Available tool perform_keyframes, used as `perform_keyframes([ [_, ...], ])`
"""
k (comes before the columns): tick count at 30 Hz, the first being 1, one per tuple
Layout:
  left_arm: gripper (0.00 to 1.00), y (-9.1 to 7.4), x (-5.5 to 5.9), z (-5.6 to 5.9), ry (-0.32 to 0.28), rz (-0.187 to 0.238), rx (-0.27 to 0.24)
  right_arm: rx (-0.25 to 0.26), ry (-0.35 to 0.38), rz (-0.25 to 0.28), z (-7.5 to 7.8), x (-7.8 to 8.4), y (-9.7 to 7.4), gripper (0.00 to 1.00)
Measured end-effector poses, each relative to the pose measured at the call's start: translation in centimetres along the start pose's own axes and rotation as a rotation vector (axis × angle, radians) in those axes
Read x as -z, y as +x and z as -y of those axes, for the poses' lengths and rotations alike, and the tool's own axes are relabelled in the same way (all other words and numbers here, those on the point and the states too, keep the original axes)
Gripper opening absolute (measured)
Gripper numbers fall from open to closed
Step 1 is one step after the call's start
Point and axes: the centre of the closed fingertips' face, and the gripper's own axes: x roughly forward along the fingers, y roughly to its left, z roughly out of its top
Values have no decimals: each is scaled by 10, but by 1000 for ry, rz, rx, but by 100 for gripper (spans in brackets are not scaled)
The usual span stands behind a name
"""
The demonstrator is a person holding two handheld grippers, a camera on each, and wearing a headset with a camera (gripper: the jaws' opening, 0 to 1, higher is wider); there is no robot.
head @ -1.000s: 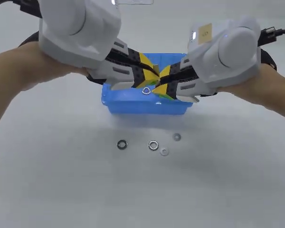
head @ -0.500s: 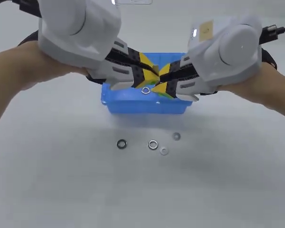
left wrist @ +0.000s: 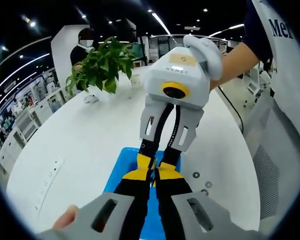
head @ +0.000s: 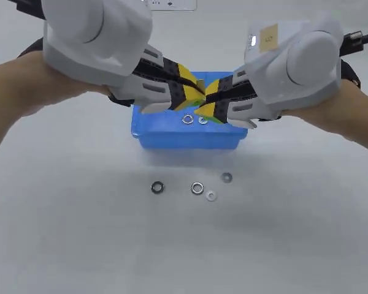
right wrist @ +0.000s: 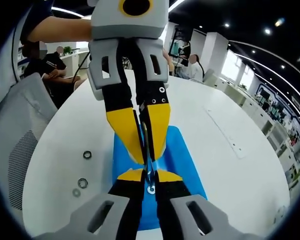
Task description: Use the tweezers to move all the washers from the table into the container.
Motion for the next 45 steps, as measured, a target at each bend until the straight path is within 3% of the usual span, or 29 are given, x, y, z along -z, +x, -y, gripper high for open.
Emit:
perform_keyframes([
  [10, 9, 1, -11, 1, 47, 32, -6, -8, 1, 16, -1, -7, -1, 7],
  [18, 8, 2, -10, 7, 76, 7, 26, -22, -5, 8, -5, -5, -2, 8],
  [28, 7, -22, -20, 13, 113, 8, 9, 2, -43, 49, -12, -30, -13, 8],
  [37, 7, -56, -30, 35, 88, 22, -9, -14, -59, 87, -38, -60, -22, 8],
  [45, 7, -82, -26, 63, 61, 9, -33, -45, -89, 98, -69, -80, -21, 9],
])
